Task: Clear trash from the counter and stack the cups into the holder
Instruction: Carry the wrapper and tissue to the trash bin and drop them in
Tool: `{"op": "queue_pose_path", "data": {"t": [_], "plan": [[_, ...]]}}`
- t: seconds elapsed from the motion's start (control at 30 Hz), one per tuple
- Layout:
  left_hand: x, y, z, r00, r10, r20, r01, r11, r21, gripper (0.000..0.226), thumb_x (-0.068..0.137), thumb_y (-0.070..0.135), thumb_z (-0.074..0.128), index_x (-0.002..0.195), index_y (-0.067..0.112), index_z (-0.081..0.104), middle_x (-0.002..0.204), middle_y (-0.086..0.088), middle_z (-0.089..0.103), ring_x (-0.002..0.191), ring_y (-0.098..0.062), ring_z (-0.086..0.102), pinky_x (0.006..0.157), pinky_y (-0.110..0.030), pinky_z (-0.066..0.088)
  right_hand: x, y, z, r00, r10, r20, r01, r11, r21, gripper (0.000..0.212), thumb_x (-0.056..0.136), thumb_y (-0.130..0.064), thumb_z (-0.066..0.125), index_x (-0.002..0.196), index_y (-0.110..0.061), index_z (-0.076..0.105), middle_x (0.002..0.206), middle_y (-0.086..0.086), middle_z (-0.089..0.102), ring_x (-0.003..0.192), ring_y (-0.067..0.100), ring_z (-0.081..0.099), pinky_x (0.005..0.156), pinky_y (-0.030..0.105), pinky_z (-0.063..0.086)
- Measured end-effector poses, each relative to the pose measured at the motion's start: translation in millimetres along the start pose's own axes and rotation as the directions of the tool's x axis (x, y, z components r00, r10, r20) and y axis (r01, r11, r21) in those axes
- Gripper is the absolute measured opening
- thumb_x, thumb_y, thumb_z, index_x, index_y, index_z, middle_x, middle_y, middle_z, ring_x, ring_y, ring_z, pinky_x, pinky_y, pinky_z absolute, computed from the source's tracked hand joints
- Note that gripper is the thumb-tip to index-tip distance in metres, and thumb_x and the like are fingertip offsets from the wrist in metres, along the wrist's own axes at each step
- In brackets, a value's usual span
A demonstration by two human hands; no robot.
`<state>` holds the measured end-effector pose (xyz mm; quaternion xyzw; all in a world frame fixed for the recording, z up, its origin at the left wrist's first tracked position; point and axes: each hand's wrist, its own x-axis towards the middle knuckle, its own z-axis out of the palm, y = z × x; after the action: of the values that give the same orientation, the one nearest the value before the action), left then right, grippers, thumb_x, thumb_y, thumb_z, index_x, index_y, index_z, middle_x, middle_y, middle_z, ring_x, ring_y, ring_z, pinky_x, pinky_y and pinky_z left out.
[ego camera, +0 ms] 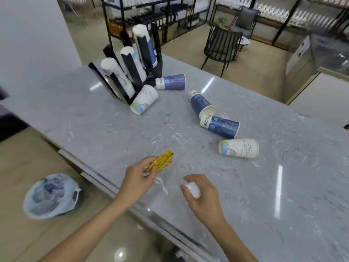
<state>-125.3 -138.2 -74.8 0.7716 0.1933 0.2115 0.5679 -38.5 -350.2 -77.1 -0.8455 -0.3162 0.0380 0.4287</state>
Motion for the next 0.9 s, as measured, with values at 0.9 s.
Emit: {"op": "queue_pose_path", "data": {"t": [0.9], "plan": [[-173.1, -129.4, -336.6, 0.698, -0.355, -0.622, 0.397, 0.915, -0.077, 0.04, 0.093, 0.002, 0.063, 0.102, 0.04, 0.068, 0.094, 0.025, 0.076, 0.089, 0.006, 0.072, 0.075, -0.012, 0.054, 25.7, -223.3, 329.3, 0.77, -0.361, 0.527, 0.288, 0.932, 0.219, 0.018, 0.088, -0.024, 0.078, 0.103, -0.03, 0.069, 0.103, -0.022, 0.065, 0.099, -0.009, 0.062, 0.085, 0.004, 0.042]]}}
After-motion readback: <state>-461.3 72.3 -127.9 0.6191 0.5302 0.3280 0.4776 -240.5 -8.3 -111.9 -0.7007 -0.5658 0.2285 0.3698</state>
